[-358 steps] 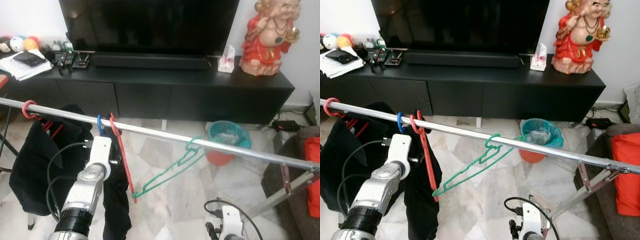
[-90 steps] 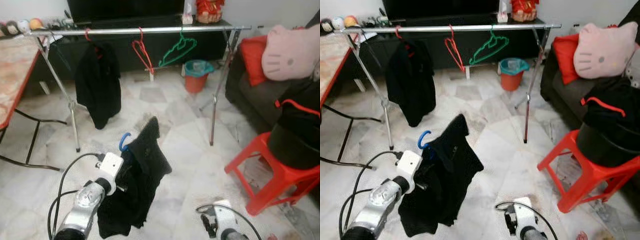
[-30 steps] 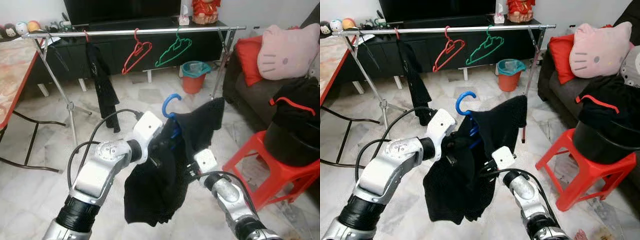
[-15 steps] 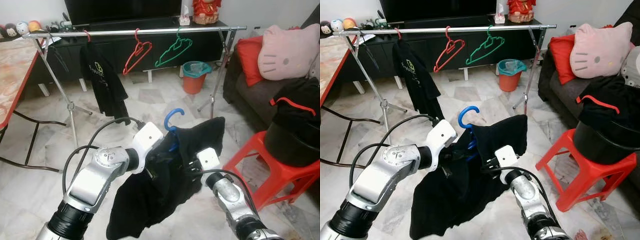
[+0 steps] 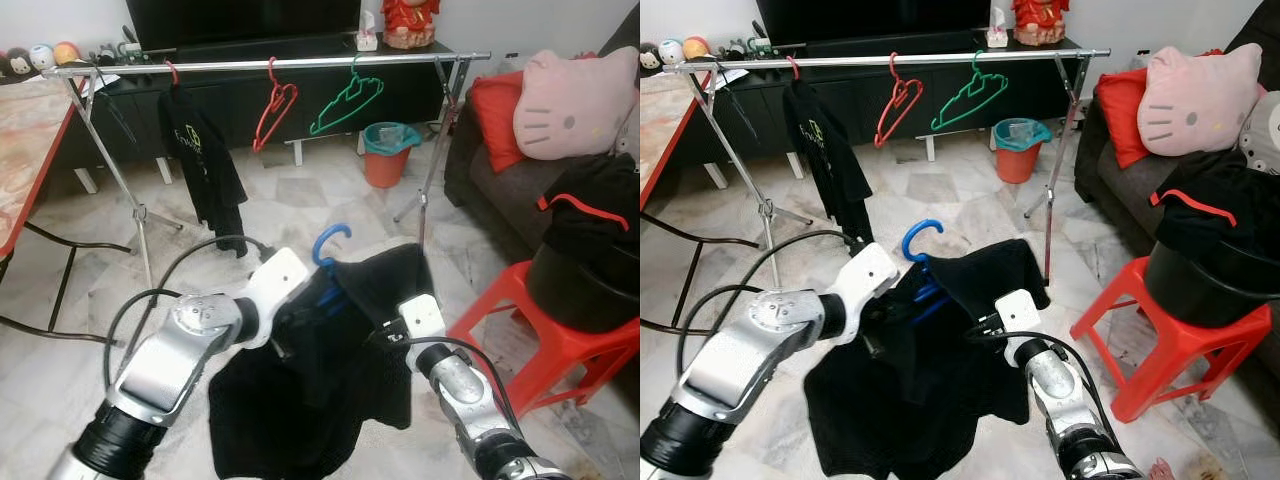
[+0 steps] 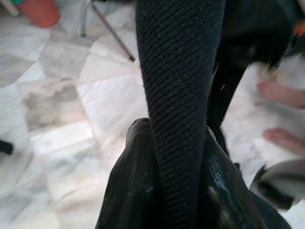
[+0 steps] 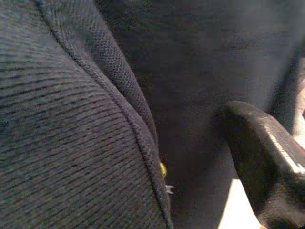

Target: Hang hanger

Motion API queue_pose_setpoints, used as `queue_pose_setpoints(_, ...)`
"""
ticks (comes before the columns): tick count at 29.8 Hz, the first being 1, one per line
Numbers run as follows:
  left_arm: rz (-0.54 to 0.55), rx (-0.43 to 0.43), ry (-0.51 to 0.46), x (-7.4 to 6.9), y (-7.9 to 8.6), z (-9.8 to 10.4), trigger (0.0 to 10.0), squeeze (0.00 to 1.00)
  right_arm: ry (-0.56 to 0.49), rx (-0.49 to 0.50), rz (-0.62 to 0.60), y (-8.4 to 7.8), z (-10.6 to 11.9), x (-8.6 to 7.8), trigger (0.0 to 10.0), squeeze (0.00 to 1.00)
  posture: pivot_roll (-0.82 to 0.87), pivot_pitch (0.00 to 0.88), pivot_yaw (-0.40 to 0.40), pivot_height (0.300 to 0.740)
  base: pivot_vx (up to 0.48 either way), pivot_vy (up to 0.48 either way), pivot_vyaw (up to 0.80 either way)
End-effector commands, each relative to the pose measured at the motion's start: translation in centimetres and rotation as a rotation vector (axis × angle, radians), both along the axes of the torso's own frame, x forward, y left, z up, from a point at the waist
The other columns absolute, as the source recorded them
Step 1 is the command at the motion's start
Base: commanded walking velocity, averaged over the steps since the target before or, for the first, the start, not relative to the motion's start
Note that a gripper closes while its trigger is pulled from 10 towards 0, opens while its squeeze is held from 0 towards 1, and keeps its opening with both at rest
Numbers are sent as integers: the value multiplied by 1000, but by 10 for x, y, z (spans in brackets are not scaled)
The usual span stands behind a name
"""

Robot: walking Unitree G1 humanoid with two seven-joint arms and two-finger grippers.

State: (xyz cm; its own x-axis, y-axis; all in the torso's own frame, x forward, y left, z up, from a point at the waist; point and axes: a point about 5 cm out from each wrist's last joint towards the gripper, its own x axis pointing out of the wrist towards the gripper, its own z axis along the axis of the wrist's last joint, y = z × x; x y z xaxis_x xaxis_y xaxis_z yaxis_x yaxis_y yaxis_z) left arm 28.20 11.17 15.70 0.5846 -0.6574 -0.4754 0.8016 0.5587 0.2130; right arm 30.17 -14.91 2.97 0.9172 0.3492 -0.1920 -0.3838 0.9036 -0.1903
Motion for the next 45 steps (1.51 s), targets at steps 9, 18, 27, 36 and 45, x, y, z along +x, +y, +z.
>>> queue_pose_setpoints(9, -3, 164, -25, -4, 27, -10, 10000, 0, 7, -20, 2, -1, 2, 4, 0, 0, 42, 0, -18, 740, 0, 0, 0)
queue_pose_setpoints(18, -169, 160, -73, -12, 49, 4, 10000, 0, 20, -41, 11, -3, 1, 4, 0, 0, 42, 0, -25, 740, 0, 0, 0)
queue_pose_setpoints(27, -264, 325, 1, -22, 82, -10, 10000, 0, 34, -56, 26, -2, 0, 4, 0, 0, 44, 0, -30, 740, 0, 0, 0)
queue_pose_setpoints(36, -260, 529, -23, -18, 111, -21, 10000, 0, 49, -67, 49, 0, -1, 5, 0, 0, 47, 0, -37, 740, 0, 0, 0)
queue_pose_setpoints(45, -301, 537, -91, -12, 134, 7, 10000, 0, 83, -78, 89, 0, -7, -1, 0, 0, 53, 0, -43, 740, 0, 0, 0)
